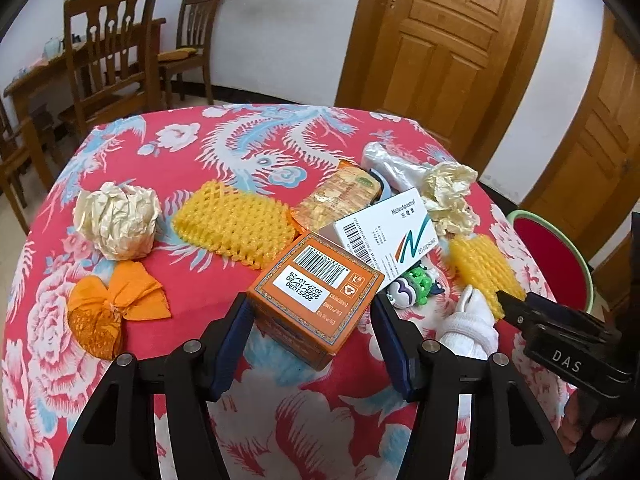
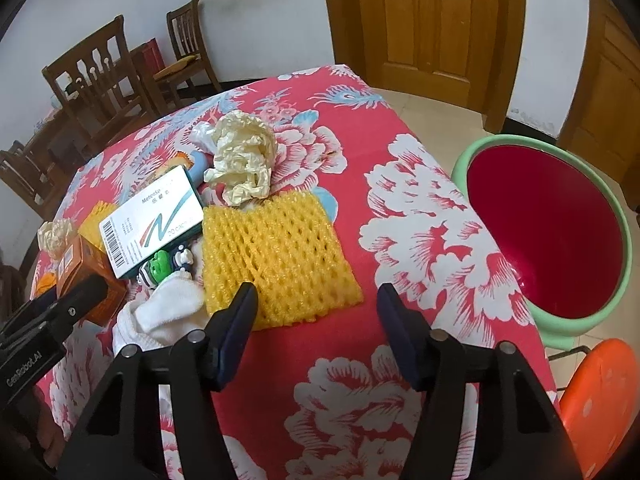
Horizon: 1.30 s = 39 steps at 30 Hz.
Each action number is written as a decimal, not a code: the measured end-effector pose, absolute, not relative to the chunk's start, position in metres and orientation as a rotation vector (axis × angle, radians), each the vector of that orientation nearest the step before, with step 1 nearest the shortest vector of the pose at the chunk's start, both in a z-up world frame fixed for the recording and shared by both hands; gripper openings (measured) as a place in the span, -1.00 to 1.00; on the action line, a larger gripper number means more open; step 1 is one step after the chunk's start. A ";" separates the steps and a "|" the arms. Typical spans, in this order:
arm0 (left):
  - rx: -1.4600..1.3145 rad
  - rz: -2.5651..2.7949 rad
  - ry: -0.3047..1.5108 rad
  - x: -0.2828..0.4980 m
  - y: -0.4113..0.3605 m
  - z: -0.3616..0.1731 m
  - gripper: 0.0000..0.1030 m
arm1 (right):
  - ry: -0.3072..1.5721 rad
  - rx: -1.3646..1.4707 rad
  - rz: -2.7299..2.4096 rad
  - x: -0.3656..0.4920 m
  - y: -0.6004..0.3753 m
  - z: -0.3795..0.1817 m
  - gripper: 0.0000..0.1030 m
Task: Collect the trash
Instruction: 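Grasp the orange cardboard box with the left tool while the right tool grasps the yellow foam net, then lift and carry the box and foam net over the green-rimmed red bucket with both tools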
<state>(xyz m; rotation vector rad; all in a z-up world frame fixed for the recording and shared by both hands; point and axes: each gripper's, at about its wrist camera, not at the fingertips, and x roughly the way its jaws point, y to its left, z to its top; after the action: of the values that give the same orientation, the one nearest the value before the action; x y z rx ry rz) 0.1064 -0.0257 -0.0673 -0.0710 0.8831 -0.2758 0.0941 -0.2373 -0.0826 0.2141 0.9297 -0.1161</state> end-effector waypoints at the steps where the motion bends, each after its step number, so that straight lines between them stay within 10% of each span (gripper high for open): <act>1: -0.074 -0.282 0.885 0.107 -0.025 -0.067 0.20 | 0.928 0.222 -0.111 0.094 -0.237 -0.082 0.04; 11: -0.090 -0.284 0.833 0.092 -0.023 -0.049 0.19 | 0.920 0.221 -0.066 0.084 -0.229 -0.074 -0.77; 39: -0.052 -0.335 0.769 0.076 -0.089 0.009 0.19 | 0.715 0.263 -0.102 0.027 -0.301 -0.002 -0.81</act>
<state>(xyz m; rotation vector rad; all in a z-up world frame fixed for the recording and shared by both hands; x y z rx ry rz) 0.0763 -0.0886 0.0090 -0.0518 0.7692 -0.3348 0.0265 -0.3006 -0.0025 0.2632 0.7154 -0.1019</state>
